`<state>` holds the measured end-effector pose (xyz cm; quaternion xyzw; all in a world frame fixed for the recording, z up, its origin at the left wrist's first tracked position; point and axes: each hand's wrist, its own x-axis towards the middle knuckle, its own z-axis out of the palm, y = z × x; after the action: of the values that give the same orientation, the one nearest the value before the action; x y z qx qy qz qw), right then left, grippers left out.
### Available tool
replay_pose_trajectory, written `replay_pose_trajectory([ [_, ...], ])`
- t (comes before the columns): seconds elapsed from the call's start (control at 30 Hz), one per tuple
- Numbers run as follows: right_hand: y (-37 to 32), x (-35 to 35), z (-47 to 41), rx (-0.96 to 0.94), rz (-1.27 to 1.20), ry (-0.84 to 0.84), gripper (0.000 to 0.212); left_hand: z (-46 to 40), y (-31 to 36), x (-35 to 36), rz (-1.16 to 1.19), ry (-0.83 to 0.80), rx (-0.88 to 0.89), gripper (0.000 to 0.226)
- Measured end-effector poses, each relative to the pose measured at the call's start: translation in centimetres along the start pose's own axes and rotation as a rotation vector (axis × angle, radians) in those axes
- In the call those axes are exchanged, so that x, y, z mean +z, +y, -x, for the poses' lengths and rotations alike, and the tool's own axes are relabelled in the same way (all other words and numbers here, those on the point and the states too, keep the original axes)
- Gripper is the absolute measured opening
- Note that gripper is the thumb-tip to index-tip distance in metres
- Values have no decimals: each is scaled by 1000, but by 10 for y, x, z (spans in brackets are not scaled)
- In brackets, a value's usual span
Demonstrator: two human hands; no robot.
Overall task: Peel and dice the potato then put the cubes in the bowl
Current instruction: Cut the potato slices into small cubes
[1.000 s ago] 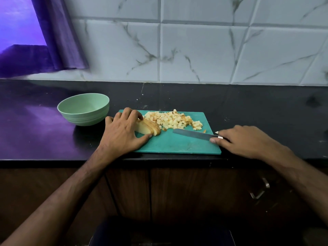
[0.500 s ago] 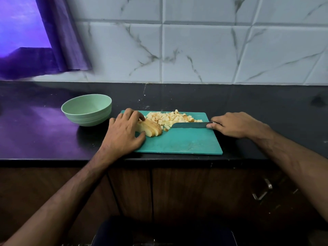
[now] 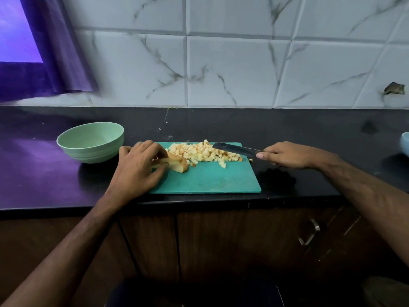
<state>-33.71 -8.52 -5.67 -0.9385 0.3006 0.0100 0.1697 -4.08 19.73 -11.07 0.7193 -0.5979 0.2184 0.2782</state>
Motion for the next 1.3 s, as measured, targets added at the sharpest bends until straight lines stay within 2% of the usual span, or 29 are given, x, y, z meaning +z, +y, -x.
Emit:
replay_pose_trajectory([
  [0.2, -14, 5, 7, -3, -279, 0, 54, -13, 19, -15, 153, 70, 52, 14],
  [0.27, -20, 7, 7, -18, -207, 23, 53, -23, 31, -22, 256, 56, 56, 23],
  [0.37, -27, 9, 4, -23, -165, 60, 52, -35, 53, -21, 462, -83, -26, 44],
  [0.43, -32, 9, 5, -34, -148, 74, 52, -38, 64, -11, 511, -205, -68, 45],
  [0.63, -39, 13, 19, -36, -308, -42, 44, -32, 80, 20, 430, -282, -113, 19],
  [0.7, -42, 14, 26, -56, -172, 6, 42, -30, 78, 20, 356, -329, -88, 21],
  [0.83, -48, 17, 42, -76, 353, 188, 27, -23, 68, 14, 160, -396, 16, 30],
  [1.0, -49, 22, 50, -94, 440, 345, 23, -18, 59, 6, 5, -496, 98, 48],
  [1.17, -53, 19, 56, -65, 410, 294, 21, -17, 55, 9, -53, -423, 143, 57],
  [1.23, -59, 20, 59, -74, 479, 335, 20, -15, 58, 13, -103, -379, 165, 63],
  [1.3, -65, 21, 62, -74, 547, 376, 20, -15, 63, 19, -117, -312, 175, 56],
])
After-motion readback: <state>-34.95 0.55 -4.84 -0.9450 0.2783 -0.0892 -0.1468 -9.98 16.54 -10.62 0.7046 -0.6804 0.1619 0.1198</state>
